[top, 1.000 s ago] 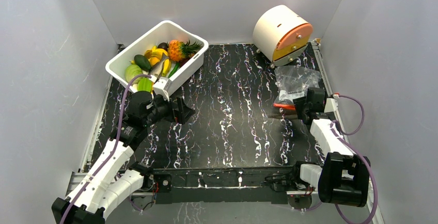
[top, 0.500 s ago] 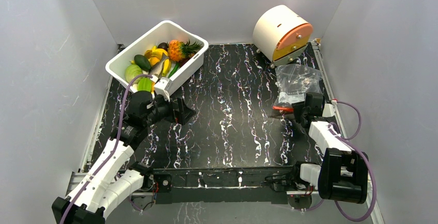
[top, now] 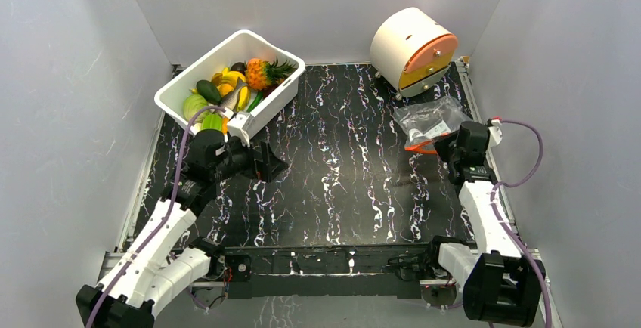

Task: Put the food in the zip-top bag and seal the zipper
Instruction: Pick up the zipper food storage bag at the center of the board.

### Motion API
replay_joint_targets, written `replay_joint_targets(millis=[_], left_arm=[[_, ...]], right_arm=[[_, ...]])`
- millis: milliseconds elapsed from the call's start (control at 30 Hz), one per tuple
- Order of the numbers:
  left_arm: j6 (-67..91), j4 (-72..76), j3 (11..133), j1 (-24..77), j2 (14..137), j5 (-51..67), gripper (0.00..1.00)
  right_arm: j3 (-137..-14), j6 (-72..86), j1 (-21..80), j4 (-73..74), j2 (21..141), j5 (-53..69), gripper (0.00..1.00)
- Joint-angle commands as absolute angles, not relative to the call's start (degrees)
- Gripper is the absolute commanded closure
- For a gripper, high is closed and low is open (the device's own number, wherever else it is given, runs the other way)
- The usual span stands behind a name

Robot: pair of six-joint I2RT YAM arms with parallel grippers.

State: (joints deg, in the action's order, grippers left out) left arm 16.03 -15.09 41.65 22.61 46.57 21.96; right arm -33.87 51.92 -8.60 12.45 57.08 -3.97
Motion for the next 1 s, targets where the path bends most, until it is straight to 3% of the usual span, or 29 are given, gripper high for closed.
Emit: replay_joint_targets(millis=[0, 267, 467, 733, 967], left_arm=[[17.0, -20.6, 50.3, 22.4, 47.8, 23.7, 0.02], [19.6, -21.8, 56.6, 22.4, 50.7, 23.2, 0.03], [19.1, -22.3, 59.8, 22.4, 53.5, 23.0, 0.05], [27.4, -15.5, 59.5, 23.3, 61.6, 32.1, 0.1], [23.8, -16.2, 59.9, 29.8, 63.8, 26.6, 0.12]], right_arm=[[-40.9, 45.1, -6.7, 18.2, 53.7, -0.7, 1.0], [-46.7, 44.3, 4.6, 26.2, 50.3, 4.2, 1.0], [-44.5, 53.4, 13.6, 22.4, 47.4, 8.7, 1.0], [-44.5, 56.0, 20.5, 16.6, 50.5, 9.0, 1.0], [-45.4, 59.1, 26.9, 10.5, 55.3, 7.0, 1.0]])
